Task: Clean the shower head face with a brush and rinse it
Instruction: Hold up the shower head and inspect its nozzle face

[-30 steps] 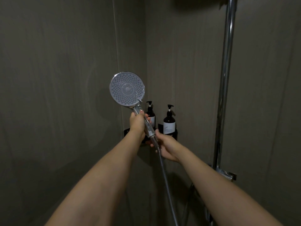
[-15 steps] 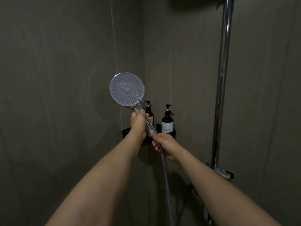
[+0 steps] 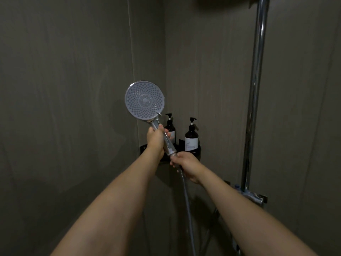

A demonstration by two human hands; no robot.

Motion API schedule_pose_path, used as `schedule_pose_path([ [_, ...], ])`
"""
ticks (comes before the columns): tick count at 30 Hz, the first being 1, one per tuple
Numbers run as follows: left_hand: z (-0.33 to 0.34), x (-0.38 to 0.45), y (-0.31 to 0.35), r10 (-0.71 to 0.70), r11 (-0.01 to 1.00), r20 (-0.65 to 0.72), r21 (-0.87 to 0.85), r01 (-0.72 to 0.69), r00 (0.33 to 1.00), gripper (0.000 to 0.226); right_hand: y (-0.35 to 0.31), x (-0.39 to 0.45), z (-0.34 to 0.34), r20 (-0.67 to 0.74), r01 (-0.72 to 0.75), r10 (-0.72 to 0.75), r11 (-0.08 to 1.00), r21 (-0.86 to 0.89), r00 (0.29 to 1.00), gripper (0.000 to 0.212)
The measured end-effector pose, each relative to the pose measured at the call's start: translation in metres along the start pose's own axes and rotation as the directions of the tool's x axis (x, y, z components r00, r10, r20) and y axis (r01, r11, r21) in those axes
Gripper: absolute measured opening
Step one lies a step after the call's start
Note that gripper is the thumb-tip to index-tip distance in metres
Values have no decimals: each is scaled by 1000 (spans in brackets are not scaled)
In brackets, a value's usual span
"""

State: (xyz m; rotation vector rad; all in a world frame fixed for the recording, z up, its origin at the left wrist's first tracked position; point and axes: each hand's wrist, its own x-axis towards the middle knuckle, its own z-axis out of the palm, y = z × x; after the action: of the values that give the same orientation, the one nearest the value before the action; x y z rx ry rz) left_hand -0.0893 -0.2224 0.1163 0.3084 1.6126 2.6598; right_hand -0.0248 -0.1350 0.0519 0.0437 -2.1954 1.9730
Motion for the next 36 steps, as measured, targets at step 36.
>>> schedule_pose_path([
  [36,0,4,-4,5,1000,-10,-7,-5,1000,6,2,4,-3,-3,2,-3,989,-150,1000,17],
])
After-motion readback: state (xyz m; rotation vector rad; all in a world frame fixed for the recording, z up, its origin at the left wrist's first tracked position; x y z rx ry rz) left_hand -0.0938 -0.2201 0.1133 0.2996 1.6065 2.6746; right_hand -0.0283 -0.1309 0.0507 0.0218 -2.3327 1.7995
